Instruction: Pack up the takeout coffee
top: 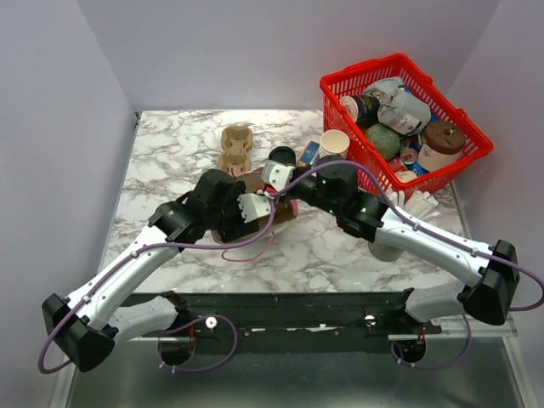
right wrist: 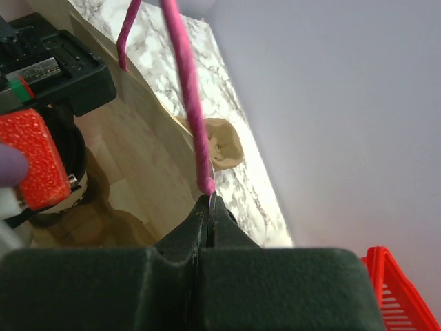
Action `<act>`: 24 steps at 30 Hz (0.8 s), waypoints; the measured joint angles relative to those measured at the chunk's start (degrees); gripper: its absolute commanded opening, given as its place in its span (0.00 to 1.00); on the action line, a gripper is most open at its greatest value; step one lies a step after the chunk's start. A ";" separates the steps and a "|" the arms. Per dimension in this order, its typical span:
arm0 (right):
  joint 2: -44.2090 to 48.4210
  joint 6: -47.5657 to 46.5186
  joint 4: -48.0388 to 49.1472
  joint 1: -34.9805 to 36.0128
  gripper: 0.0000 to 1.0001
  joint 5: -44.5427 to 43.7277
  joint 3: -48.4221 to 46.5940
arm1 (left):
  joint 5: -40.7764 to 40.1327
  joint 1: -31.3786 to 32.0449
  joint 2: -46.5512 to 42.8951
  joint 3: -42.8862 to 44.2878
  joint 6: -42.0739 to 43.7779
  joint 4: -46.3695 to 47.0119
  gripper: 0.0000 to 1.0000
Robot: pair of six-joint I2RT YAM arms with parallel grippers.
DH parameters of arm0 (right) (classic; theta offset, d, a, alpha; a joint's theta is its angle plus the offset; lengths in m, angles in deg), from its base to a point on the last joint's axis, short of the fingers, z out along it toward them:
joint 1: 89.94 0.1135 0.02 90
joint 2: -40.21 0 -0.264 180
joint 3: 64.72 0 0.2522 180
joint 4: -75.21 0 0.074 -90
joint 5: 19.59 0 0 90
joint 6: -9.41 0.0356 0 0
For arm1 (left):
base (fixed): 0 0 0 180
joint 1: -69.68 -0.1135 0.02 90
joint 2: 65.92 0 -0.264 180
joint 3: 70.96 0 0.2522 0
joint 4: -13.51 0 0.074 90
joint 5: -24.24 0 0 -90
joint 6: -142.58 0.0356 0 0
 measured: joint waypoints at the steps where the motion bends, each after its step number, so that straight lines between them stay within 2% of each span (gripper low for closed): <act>1: 0.15 -0.42 0.63 0.07 0.00 -0.20 0.22 | -0.04 0.04 0.15 0.48 0.04 -0.37 0.00; 11: 4.46 -2.49 5.73 1.88 0.00 -1.29 7.63 | -2.32 1.09 0.42 0.07 2.05 -1.22 0.00; 24: 7.08 -2.32 6.60 2.89 0.00 -0.70 13.20 | -3.23 1.22 4.26 -2.75 0.68 1.31 0.00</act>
